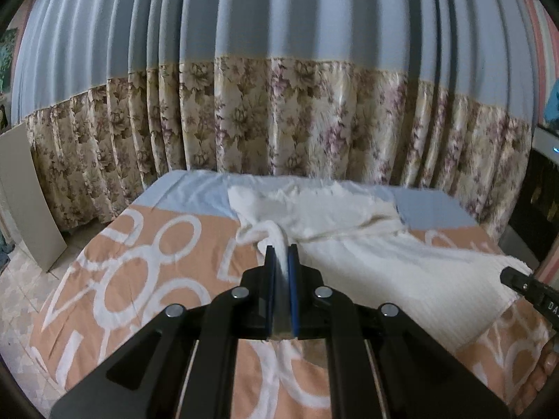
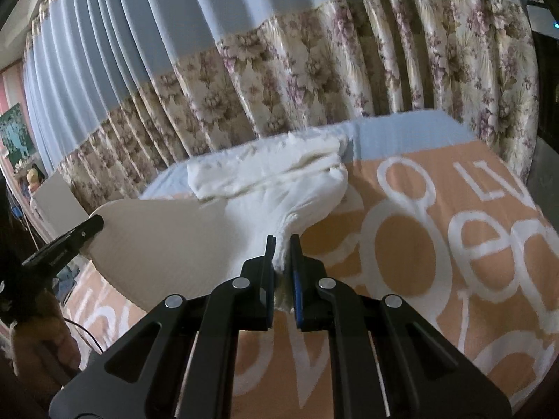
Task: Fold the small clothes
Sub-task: 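Lift the hem with both grippers and fold it over toward the collar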
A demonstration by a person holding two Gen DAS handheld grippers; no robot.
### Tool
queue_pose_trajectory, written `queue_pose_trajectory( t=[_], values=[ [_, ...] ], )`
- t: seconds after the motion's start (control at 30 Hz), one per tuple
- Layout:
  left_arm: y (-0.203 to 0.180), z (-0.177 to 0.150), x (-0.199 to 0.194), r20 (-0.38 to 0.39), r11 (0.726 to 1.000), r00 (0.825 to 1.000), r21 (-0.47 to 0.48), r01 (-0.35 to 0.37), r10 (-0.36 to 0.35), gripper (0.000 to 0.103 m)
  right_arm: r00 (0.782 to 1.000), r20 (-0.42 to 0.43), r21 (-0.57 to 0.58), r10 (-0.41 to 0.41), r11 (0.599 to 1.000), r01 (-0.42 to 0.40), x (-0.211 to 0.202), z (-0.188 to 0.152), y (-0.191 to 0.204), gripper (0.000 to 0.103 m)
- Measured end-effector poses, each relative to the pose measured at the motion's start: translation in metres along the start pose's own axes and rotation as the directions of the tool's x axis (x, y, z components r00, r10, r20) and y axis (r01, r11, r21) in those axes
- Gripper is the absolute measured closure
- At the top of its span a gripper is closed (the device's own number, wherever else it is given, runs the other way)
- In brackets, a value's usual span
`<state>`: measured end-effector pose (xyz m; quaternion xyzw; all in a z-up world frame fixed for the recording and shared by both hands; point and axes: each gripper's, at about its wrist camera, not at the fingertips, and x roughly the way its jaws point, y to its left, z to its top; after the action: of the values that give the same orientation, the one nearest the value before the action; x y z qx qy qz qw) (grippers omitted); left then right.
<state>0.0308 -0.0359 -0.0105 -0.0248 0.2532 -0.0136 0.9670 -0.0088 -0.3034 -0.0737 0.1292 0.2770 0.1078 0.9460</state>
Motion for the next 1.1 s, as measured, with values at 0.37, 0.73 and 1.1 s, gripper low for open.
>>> queue_pose_trajectory(
  t=[0.37, 0.73, 1.1],
  values=[
    [0.026, 0.071, 0.081, -0.002, 0.995, 1.0, -0.096, -0.03, 0.03, 0.096, 0.997, 0.078, 0.003, 0.012, 1.0, -0.013, 0.035, 0.088, -0.005, 0.097],
    [0.043, 0.127, 0.235, -0.062, 0.981, 0.992, -0.155, -0.117, 0.108, 0.096, 0.999, 0.049, 0.012, 0.015, 1.0, -0.016, 0.168, 0.184, -0.035, 0.097],
    [0.04, 0.132, 0.373, -0.184, 0.981, 0.97, -0.078, -0.178, 0.161, 0.092, 0.997, -0.054, 0.05, -0.049, 0.997, 0.052, 0.316, 0.222, -0.068, 0.097]
  ],
)
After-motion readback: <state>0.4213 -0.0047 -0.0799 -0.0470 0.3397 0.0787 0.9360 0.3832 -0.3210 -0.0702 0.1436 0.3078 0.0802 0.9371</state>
